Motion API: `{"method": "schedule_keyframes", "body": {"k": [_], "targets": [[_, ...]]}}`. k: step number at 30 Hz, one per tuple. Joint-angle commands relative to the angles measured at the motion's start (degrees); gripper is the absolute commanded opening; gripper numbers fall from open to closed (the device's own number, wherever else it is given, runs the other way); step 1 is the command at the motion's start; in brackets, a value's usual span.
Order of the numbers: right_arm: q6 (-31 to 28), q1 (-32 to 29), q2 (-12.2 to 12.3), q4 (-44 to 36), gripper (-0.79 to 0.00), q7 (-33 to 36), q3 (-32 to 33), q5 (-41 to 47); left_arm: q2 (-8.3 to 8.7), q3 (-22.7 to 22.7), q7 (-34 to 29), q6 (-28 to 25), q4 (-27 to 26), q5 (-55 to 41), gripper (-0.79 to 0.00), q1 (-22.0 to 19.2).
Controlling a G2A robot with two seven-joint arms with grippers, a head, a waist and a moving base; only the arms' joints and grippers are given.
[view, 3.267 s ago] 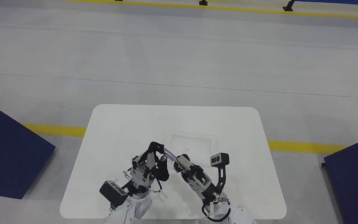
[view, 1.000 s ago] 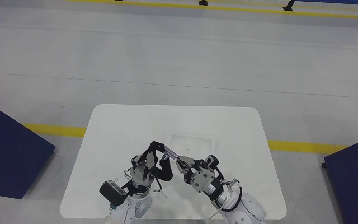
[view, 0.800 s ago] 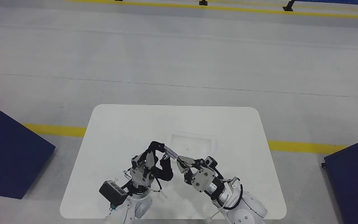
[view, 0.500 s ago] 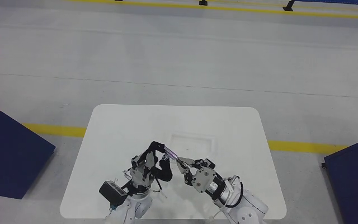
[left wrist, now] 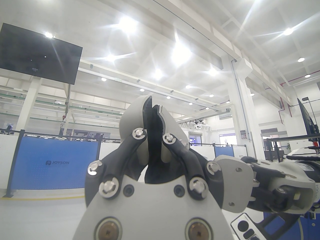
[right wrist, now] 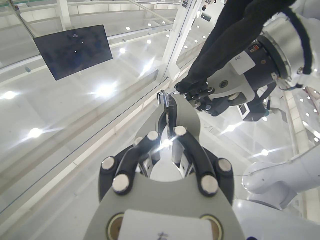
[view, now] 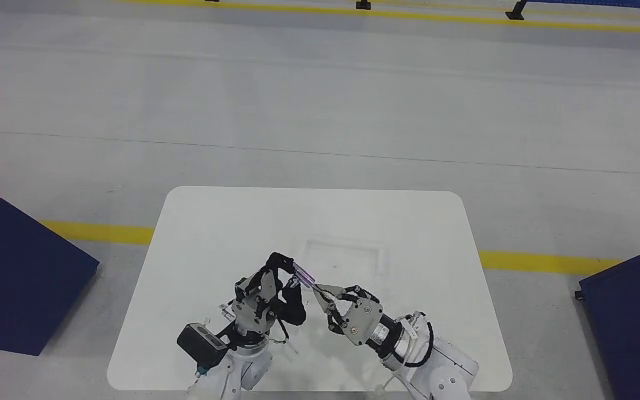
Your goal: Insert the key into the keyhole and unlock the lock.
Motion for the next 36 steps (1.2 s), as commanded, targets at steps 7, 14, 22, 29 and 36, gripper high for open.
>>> {"method": "schedule_keyframes", "body": {"k": [7,14,22,29,36], "targets": [[4.2,0.6,0.2,-0.5,-0.785,-5.4,1.3,8.4,0.04,-0.1,-0.1,0.1,0.0,0.0,-0.785,0.0],[6.0,1.3,0.3,-0.3,-0.785,-10.1,1.9,14.4,0.06,-0.1,-0.2,0.1,-0.1,0.0,-0.785,0.0],[6.8,2.0,0.4,-0.2,-0.785,-16.0,2.2,22.8,0.09,0.0,-0.2,0.0,0.0,-0.1,-0.785,0.0],[7.8,2.5,0.7,-0.1,-0.785,-21.3,2.8,30.7,0.09,0.1,-0.3,0.0,0.0,-0.2,-0.785,0.0],[7.5,3.1,0.9,0.1,-0.785,-26.4,3.2,38.9,0.09,0.1,-0.4,0.0,0.0,-0.3,-0.785,0.1]]}}
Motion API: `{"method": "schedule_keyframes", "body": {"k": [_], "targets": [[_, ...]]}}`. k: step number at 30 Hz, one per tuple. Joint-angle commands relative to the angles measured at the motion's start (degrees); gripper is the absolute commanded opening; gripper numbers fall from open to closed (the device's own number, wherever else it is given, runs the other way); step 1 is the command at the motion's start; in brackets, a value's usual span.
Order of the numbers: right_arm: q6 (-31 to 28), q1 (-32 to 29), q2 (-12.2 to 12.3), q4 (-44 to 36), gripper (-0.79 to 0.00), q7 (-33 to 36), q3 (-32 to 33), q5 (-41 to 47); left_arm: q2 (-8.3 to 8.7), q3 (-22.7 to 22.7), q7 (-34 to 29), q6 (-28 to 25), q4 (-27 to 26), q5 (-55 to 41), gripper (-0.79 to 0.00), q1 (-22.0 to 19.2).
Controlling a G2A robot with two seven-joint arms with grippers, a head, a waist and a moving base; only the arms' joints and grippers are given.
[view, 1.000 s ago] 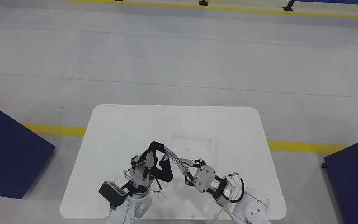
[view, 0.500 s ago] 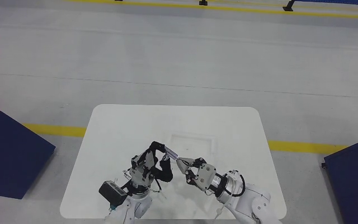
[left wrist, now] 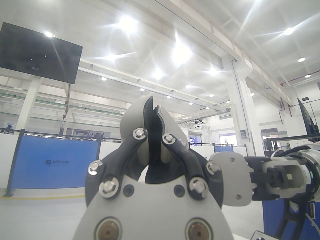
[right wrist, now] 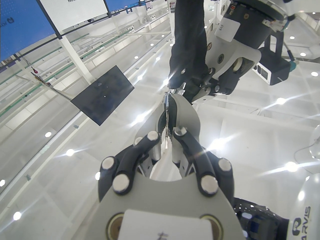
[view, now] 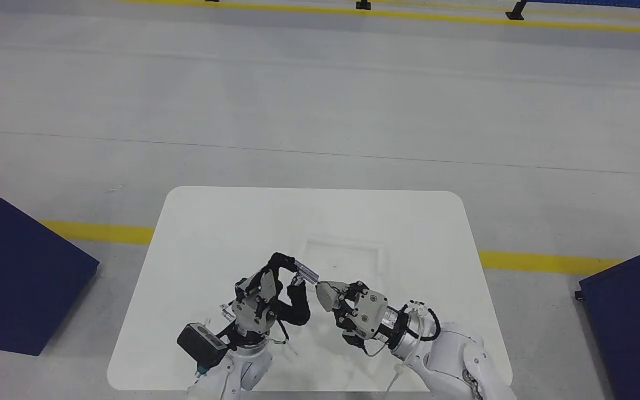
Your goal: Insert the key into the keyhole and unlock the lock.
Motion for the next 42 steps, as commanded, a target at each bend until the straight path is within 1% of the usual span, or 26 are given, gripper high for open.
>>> {"method": "schedule_keyframes", "body": {"k": [1,11,20,29,41,42], "targets": [[0.0,0.2,0.1,0.0,-0.785,-1.4,0.1,2.4,0.00,0.0,0.0,0.0,0.0,0.0,-0.785,0.0],[-0.2,1.1,0.6,0.6,-0.785,-6.6,0.3,10.9,0.01,0.1,0.1,0.1,0.1,0.0,-0.785,-0.1],[-1.2,1.9,1.1,0.9,-0.785,-9.8,0.3,16.1,0.03,0.0,0.3,0.2,0.1,0.1,-0.785,-0.1],[-1.3,2.4,1.5,0.9,-0.785,-10.1,0.2,16.3,0.06,0.0,0.2,0.2,0.1,0.0,-0.785,-0.1],[-1.3,2.5,1.9,1.0,-0.785,-8.5,-0.5,13.5,0.05,0.0,0.3,0.0,0.1,-0.3,-0.785,-0.2],[-1.3,2.5,2.0,1.1,-0.650,-8.3,-0.6,13.4,0.04,0.0,0.3,0.0,0.1,-0.4,-0.785,-0.2]]}}
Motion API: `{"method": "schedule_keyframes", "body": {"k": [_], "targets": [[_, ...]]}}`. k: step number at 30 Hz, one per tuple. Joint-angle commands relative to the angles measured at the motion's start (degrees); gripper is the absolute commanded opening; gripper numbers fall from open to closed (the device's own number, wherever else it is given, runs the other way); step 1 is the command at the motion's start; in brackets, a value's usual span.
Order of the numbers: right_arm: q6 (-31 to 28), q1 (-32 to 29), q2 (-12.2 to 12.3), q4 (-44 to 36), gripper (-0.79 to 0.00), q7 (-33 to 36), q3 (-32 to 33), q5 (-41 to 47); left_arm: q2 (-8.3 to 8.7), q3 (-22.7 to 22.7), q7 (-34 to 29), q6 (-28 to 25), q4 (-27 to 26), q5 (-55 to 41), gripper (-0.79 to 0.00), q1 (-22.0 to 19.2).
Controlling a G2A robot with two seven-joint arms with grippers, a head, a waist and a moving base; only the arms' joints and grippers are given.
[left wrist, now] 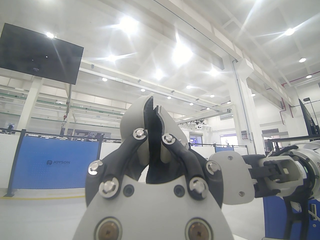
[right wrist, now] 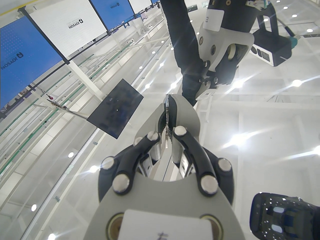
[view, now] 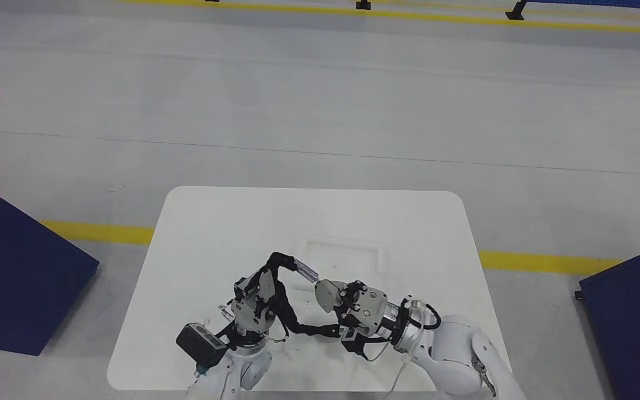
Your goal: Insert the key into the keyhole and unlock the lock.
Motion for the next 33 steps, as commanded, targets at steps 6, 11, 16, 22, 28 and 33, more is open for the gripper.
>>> {"method": "schedule_keyframes", "body": {"k": [6,11,16,22,28,33], "targets": [[-0.4,0.0,0.2,0.0,0.000,0.9,-0.3,-0.6,-0.02,0.0,0.0,-0.1,0.0,-0.3,-0.785,0.0],[-0.6,0.0,0.4,0.3,0.000,1.4,-0.5,-0.4,-0.03,0.1,0.0,-0.2,0.0,-0.5,-0.785,0.0],[-1.2,-0.2,0.6,-0.3,0.000,2.4,0.4,-0.9,-0.06,0.1,-0.2,-0.1,0.1,-0.6,-0.785,0.1],[-2.2,-2.4,1.0,-2.0,0.000,7.1,3.0,-8.6,-0.05,-0.3,-0.2,0.2,0.1,-1.0,-0.785,-0.1],[-2.6,-5.1,1.3,-2.1,0.000,10.6,5.3,-11.9,0.28,-3.0,-0.4,1.4,-0.8,-1.6,-0.785,-0.7],[-2.6,-6.6,1.6,-1.7,0.000,11.8,7.3,-12.4,0.71,-5.3,-1.2,1.1,-1.8,-1.4,-0.785,-1.1]]}}
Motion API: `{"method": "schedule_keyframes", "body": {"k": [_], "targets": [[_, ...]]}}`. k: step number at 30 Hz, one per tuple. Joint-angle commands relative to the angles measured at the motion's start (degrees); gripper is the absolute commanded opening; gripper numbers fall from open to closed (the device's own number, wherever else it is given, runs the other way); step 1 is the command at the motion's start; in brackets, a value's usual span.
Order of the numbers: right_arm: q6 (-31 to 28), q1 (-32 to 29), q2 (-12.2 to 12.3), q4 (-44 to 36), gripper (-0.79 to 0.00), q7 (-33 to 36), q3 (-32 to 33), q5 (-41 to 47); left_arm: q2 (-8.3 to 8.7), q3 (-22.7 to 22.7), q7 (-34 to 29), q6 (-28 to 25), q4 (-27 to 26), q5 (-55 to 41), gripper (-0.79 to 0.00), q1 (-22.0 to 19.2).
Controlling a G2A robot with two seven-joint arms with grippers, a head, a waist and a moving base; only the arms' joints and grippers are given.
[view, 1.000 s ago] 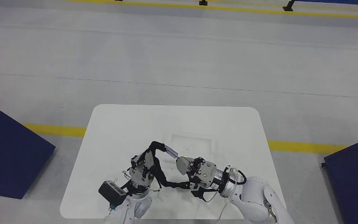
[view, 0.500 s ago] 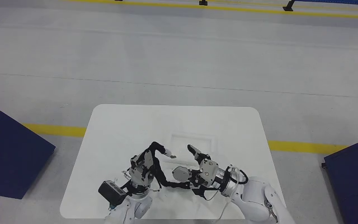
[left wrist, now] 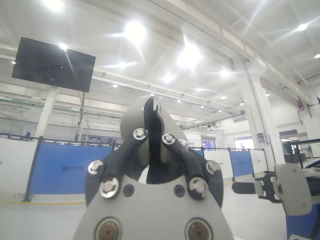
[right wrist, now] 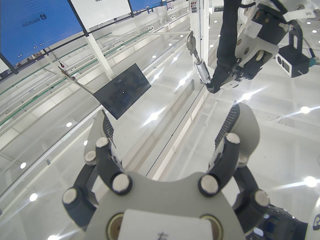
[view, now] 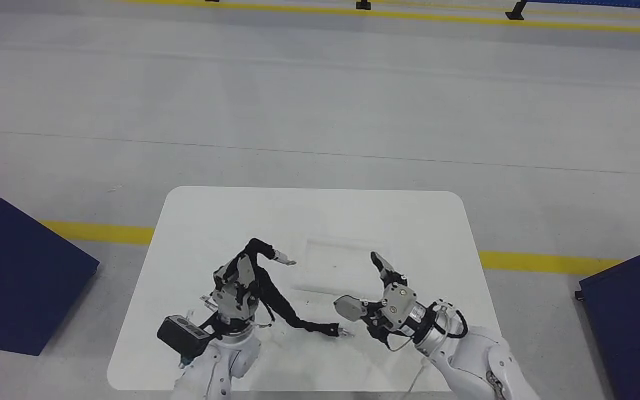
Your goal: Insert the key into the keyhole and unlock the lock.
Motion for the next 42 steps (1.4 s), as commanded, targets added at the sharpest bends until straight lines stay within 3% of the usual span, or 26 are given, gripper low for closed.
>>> {"method": "schedule_keyframes", "body": {"k": [1,16,31,42], "targets": [[-0.1,-0.6,0.1,0.1,0.000,0.5,0.7,-0.2,0.19,-1.0,-0.4,-0.1,-0.3,0.3,-0.785,-0.2],[-5.5,-3.1,0.1,0.9,0.000,8.5,2.6,-6.1,1.91,-8.6,-2.7,-2.0,1.6,4.0,-0.785,-4.9],[-5.5,-3.1,0.1,0.9,0.000,8.5,2.6,-6.1,2.44,-10.1,-2.6,-2.8,8.5,5.3,-0.785,-12.2],[-5.5,-3.1,0.1,0.9,0.000,8.5,2.6,-6.1,2.86,-9.2,-2.9,-4.5,19.7,8.1,-0.785,-14.7]]}}
